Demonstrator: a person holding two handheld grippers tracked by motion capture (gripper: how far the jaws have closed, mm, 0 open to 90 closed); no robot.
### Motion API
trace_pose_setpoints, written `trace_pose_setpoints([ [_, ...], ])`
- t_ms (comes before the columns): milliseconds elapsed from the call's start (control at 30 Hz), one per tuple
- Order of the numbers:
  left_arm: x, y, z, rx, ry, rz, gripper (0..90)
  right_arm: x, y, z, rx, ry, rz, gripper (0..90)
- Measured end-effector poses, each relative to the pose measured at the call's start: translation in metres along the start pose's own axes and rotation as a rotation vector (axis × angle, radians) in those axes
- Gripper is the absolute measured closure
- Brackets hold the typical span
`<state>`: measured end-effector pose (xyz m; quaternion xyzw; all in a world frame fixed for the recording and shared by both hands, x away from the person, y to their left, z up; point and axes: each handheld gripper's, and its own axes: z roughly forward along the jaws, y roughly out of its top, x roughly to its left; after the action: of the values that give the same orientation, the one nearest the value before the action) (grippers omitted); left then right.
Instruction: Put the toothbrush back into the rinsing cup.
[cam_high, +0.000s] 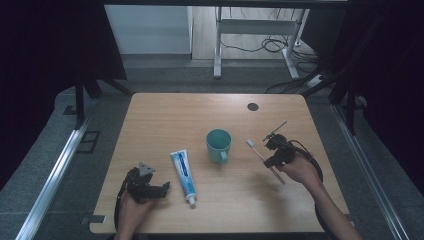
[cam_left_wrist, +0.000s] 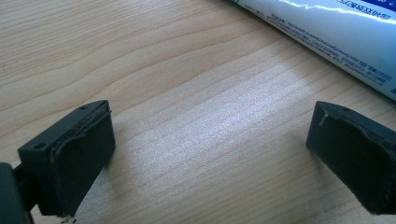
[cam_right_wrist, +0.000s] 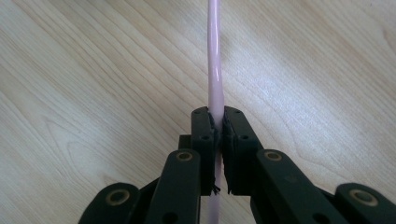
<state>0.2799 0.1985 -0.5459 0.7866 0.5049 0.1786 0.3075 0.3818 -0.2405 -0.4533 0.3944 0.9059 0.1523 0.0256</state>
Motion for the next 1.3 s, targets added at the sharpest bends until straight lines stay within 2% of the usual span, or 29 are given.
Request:
trace_pose_setpoints([
  [500, 0.0, 0.0, 0.0, -0.001, 0.0, 0.0, 1.1, 0.006, 0.008, -0.019, -0.12, 0.016, -0.01, 83.6],
  [767, 0.0, 0.0, 0.0, 0.0, 0.0, 0.001, 1.1, 0.01, 0.012, -0.024, -0.164, 0.023, -0.025, 83.6],
  [1300, 0.0, 0.0, 0.0, 0.0, 0.0, 0.002, 1.1, 0.019, 0.019, -0.032, -0.286, 0.033, -0.057, 83.5],
])
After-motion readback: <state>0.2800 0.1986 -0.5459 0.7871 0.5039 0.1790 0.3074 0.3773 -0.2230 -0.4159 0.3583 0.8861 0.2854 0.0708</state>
